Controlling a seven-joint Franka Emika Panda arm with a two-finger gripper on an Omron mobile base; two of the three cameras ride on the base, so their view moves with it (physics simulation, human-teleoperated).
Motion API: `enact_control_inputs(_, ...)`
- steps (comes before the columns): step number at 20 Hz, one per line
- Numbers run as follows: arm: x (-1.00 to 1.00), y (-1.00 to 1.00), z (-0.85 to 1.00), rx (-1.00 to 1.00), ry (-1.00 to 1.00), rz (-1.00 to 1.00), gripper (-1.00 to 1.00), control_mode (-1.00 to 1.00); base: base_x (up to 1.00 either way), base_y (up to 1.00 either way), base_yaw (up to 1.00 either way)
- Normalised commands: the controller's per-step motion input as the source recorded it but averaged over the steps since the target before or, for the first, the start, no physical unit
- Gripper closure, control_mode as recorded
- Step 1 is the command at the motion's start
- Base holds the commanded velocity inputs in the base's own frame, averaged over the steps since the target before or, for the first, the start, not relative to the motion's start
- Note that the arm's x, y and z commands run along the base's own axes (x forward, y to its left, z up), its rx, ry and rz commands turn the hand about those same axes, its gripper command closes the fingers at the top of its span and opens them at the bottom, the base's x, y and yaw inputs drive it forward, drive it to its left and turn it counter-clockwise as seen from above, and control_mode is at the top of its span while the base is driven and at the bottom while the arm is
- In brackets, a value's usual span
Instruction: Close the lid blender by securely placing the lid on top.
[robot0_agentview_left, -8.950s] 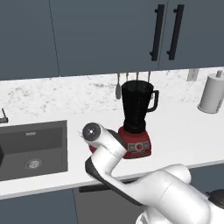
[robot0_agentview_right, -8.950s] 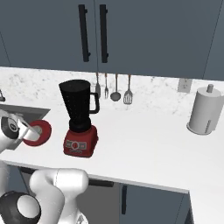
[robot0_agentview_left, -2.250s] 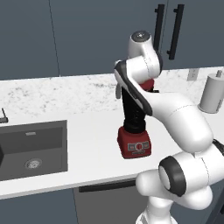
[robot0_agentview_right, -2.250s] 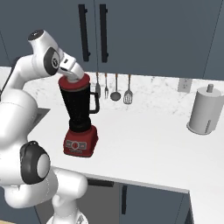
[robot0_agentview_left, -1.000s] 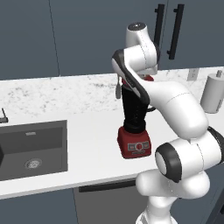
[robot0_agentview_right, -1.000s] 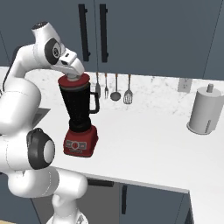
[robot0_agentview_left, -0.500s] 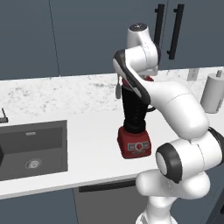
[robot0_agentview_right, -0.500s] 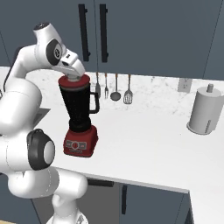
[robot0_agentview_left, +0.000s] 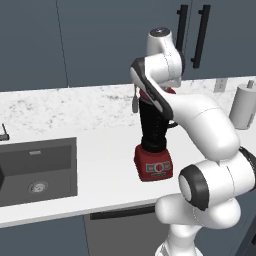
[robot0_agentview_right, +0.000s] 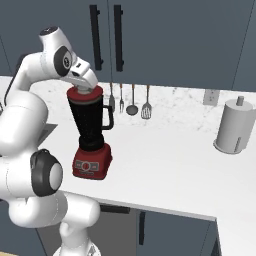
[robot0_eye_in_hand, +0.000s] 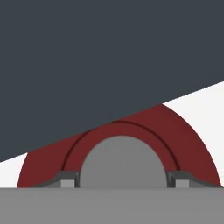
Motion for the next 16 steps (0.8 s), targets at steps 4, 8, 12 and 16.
enact_control_inputs(4, 0.00, -0.16, -0.43, 0.00, 0.02, 0.00, 1.00, -1.00, 0.00, 0.00, 0.00)
enact_control_inputs(8, -0.04, -0.27, -0.30, 0.00, 0.10, 0.00, 1.00, -1.00, 0.00, 0.00, 0.00)
enact_control_inputs(12, -0.14, -0.17, -0.05, 0.00, 0.13, 0.00, 1.00, -1.00, 0.00, 0.00, 0.00)
enact_control_inputs(16, -0.23, -0.06, 0.00, 0.00, 0.12, 0.00, 1.00, -1.00, 0.00, 0.00, 0.00)
